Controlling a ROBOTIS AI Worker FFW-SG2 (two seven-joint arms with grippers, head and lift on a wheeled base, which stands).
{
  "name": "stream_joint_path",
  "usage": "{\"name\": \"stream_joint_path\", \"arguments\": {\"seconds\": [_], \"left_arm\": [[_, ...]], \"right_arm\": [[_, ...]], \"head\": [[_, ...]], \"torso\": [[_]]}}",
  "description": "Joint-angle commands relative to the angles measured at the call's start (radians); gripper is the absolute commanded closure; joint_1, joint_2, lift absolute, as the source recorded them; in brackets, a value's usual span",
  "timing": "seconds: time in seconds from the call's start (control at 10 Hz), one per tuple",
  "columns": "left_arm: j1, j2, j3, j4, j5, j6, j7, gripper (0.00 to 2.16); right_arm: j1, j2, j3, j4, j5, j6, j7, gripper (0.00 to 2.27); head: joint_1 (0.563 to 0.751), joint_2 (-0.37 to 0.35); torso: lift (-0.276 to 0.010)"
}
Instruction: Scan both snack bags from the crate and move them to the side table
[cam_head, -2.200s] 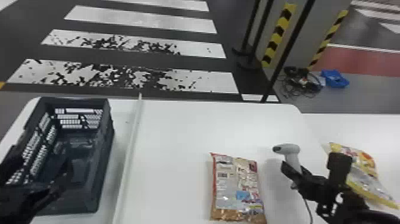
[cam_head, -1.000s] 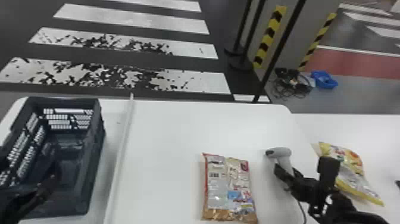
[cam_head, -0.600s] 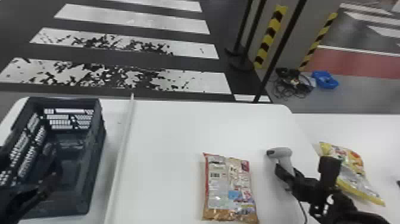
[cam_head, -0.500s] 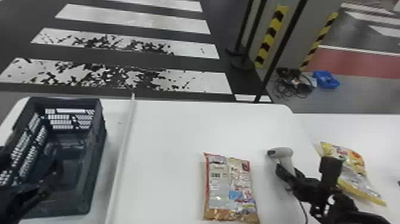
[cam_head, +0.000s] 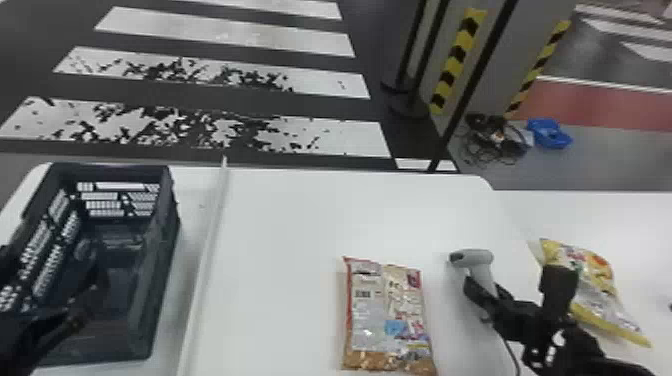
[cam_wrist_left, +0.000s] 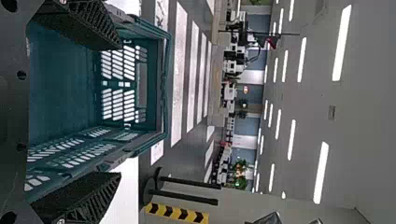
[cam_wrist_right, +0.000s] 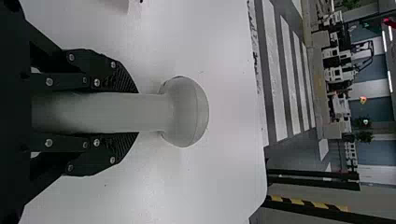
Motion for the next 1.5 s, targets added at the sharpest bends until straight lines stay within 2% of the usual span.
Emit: {"name": "stream_joint_path", "arguments": {"seconds": [0.0,0.4,0.7,1.2,1.3,1.4], "left_arm": [[0.0,0.0,-0.002,-0.001,0.0,-0.002,0.0,0.03],[0.0,0.0,-0.001,-0.001,0.0,-0.002,0.0,0.03],[0.001,0.0,-0.005,-0.002,0.0,-0.002,0.0,0.03],[0.007,0.0,-0.005,-0.008,0.0,-0.002,0.0,0.03],[0.012,0.0,-0.005,-0.013,0.0,-0.005,-0.002,0.03],[0.012,0.0,-0.002,-0.014,0.0,-0.005,-0.005,0.03]], "right_arm": [[0.002,0.0,-0.002,0.0,-0.003,-0.005,0.001,2.24],[0.006,0.003,0.003,-0.008,-0.006,-0.011,0.0,2.24],[0.043,0.008,-0.012,-0.072,-0.009,-0.008,-0.011,2.24],[0.037,0.001,-0.02,-0.054,-0.011,-0.011,-0.009,2.24],[0.032,0.003,-0.018,-0.048,-0.011,-0.005,-0.011,1.97],[0.023,0.003,-0.014,-0.029,-0.006,-0.002,-0.011,1.19]], "head": [[0.695,-0.219],[0.695,-0.22],[0.695,-0.217],[0.695,-0.225],[0.695,-0.229],[0.695,-0.232]], "torso": [[-0.095],[-0.095],[-0.095],[-0.095],[-0.095],[-0.095]]}}
